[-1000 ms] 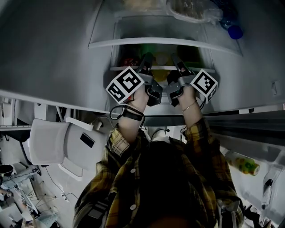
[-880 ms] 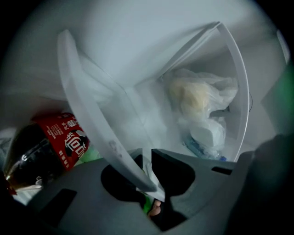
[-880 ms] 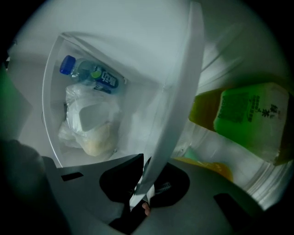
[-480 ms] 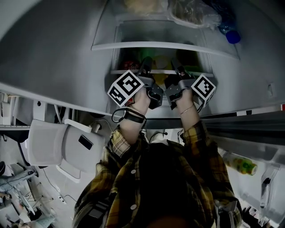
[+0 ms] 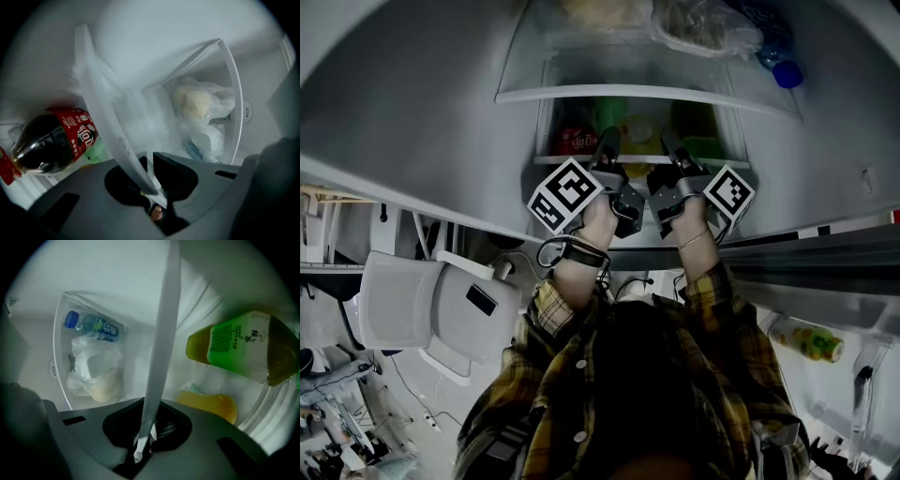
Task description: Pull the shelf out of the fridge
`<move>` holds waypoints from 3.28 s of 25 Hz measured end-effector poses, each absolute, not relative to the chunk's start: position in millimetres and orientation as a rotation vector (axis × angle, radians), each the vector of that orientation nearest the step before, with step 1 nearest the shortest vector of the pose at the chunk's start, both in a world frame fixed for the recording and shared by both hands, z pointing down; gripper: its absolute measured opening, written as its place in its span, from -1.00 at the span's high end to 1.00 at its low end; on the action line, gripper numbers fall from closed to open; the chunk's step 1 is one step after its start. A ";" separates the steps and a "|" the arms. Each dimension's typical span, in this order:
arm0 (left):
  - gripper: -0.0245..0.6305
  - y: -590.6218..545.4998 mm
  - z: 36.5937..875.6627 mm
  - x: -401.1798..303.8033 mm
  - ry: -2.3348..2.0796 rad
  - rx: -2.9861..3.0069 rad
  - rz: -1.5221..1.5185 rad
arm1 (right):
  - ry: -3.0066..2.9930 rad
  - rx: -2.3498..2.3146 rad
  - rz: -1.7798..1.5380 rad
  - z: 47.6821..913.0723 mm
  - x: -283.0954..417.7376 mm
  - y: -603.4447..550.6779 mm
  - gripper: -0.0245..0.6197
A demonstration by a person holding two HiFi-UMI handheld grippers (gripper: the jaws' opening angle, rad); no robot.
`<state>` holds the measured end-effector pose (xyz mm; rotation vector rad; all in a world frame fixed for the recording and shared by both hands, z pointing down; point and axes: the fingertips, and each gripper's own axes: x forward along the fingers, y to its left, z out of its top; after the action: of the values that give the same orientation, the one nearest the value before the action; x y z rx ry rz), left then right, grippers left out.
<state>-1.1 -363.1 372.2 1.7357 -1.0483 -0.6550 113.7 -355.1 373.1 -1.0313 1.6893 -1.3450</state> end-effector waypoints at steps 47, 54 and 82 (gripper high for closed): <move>0.78 -246.1 371.4 -7.0 -0.998 1.745 -0.703 | 1.777 -0.999 -1.317 371.4 105.9 -239.5 0.80; 0.78 -234.6 367.6 -7.7 -0.988 1.759 -0.715 | 1.772 -0.982 -1.311 367.5 104.6 -228.3 0.80; 0.78 -176.2 374.2 -15.2 -0.977 1.737 -0.678 | 1.771 -0.974 -1.291 364.9 101.9 -172.7 0.80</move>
<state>-15.2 -176.2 374.2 1.7374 -0.9769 -0.6780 101.9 -172.7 364.9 -0.9742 1.7706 -1.2905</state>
